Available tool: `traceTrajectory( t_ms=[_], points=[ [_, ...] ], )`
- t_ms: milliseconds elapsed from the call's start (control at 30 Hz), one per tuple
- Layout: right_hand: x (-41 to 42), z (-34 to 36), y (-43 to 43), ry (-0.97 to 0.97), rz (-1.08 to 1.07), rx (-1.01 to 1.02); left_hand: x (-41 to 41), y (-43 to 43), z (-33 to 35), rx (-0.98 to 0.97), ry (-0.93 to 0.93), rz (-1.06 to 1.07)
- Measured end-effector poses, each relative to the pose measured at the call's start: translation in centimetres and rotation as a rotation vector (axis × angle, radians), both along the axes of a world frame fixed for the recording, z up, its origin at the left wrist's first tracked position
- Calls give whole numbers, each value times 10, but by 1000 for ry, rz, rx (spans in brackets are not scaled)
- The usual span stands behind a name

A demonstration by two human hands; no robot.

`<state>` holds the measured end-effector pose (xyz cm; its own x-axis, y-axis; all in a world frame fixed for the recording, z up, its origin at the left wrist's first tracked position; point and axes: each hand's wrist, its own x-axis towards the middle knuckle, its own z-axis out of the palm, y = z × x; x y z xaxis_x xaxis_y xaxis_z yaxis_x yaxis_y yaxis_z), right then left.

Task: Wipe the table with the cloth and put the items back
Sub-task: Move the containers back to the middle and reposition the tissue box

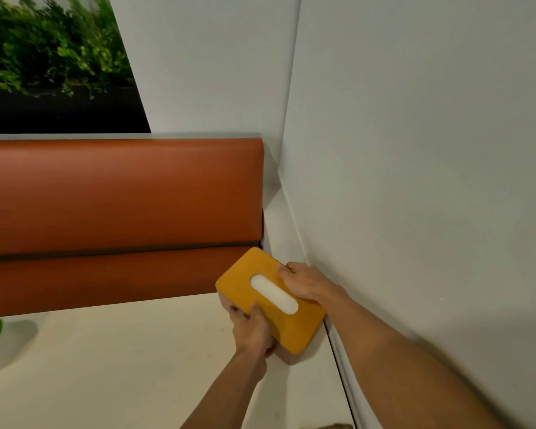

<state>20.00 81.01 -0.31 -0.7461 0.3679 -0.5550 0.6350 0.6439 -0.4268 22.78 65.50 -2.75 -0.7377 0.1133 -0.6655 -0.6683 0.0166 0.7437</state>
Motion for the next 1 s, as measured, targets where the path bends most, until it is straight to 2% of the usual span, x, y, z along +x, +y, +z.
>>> traceTrajectory(
  t_ms=[233, 667, 1000],
  points=[
    [18, 3, -15, 104, -28, 80, -11, -13, 3, -77, 36, -15],
    [77, -6, -74, 337, -218, -82, -20, -58, 18, -249, 185, -261],
    [98, -23, -97, 365, -212, -125, -9, -76, 13, -294, 184, -309]
  ],
)
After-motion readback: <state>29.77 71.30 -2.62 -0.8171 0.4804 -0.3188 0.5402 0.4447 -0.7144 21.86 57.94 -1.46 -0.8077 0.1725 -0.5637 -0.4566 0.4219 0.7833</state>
